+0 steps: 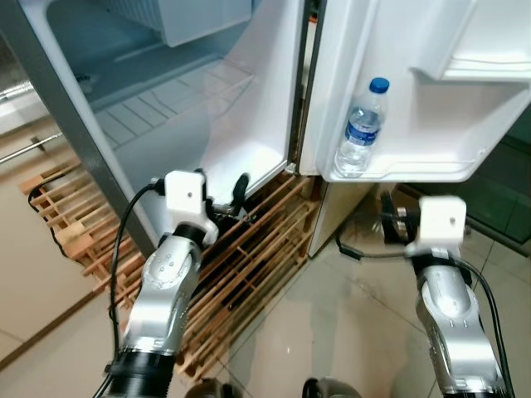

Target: Restocking fridge

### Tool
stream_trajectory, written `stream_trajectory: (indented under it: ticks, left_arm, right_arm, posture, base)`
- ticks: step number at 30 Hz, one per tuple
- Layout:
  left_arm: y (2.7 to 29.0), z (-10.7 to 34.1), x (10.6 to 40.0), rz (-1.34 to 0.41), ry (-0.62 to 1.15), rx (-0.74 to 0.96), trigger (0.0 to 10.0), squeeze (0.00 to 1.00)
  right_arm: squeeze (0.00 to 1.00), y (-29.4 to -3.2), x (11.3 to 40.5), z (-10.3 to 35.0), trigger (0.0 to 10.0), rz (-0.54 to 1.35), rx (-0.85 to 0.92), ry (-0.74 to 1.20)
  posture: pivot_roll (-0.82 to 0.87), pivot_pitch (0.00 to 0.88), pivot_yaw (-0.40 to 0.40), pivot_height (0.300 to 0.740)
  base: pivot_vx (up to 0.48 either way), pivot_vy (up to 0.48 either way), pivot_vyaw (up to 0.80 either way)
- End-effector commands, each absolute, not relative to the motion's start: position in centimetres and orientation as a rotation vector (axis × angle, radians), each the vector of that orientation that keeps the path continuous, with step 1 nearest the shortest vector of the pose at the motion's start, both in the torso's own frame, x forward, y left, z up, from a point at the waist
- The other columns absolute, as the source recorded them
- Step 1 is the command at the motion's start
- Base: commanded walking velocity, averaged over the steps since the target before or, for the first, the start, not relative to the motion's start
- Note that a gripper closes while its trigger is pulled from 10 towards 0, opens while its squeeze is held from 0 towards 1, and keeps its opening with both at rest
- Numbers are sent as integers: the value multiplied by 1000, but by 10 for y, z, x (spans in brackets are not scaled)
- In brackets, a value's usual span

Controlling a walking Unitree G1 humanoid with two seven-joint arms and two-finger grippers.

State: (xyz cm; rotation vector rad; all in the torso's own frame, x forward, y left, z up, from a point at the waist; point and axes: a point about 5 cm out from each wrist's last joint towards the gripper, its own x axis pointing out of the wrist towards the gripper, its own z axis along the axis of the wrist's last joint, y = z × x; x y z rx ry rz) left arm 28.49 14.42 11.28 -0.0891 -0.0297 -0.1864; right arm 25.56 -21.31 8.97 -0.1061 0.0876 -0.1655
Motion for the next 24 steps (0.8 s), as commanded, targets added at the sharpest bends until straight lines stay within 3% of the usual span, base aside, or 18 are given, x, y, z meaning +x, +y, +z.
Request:
stream_trajectory:
  ticks: [1, 24]
  left_arm:
    - [136, 124, 290, -196, -78, -100, 10000, 0]
    - [125, 132, 303, -186, -101, -132, 10000, 0]
  right_arm:
    - [0, -214, 265, 94, 10000, -160, -47, 81]
    - [0, -208, 290, 107, 10000, -91, -88, 33]
  posture:
    - [-108, 0, 16, 740]
    - [-131, 0, -8, 740]
  base:
    - [0, 0, 0]
    - [0, -459, 0]
